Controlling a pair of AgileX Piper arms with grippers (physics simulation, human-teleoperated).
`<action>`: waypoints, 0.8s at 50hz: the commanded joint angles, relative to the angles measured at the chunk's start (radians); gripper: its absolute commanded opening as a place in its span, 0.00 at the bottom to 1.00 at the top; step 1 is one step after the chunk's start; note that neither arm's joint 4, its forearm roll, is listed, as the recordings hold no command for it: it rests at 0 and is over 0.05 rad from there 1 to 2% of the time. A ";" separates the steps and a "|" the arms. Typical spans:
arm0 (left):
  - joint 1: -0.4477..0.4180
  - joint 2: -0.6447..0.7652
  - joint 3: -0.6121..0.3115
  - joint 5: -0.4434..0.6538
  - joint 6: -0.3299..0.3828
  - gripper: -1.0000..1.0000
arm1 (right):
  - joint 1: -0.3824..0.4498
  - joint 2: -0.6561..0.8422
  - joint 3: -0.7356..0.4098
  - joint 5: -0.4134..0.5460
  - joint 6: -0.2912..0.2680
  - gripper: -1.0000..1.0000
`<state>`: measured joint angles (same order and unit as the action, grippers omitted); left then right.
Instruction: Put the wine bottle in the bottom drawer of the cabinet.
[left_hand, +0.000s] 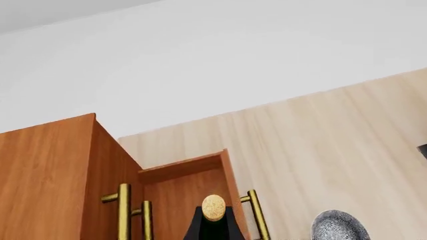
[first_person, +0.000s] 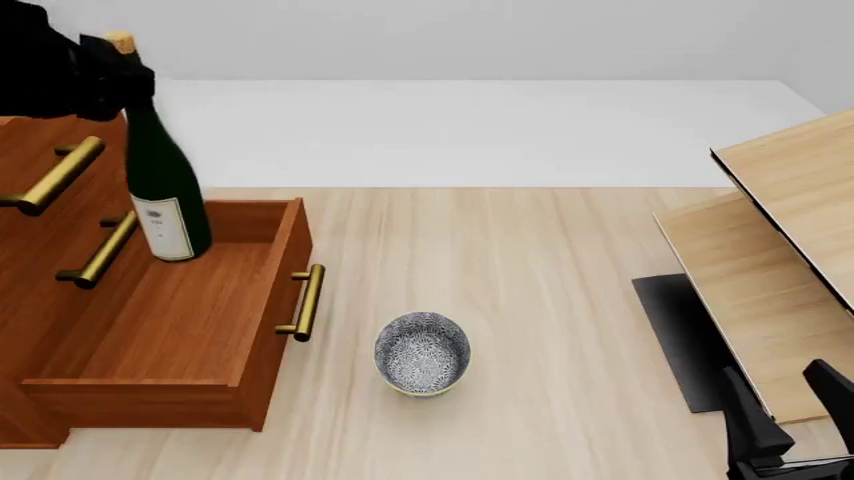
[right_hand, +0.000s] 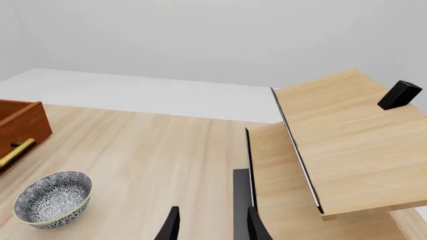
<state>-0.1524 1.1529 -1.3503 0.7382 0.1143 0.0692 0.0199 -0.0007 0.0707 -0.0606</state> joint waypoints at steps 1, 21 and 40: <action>0.015 -0.003 0.047 -0.027 0.003 0.00 | -0.001 0.003 0.000 -0.002 0.001 1.00; 0.029 -0.024 0.122 -0.059 -0.013 0.00 | 0.000 0.002 0.000 0.002 0.000 1.00; 0.019 -0.053 0.204 -0.089 -0.033 0.00 | 0.001 0.005 0.000 -0.001 -0.003 1.00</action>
<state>-0.1286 1.1174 -1.1786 0.6663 0.0843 0.0699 0.0238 -0.0005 0.0711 -0.0625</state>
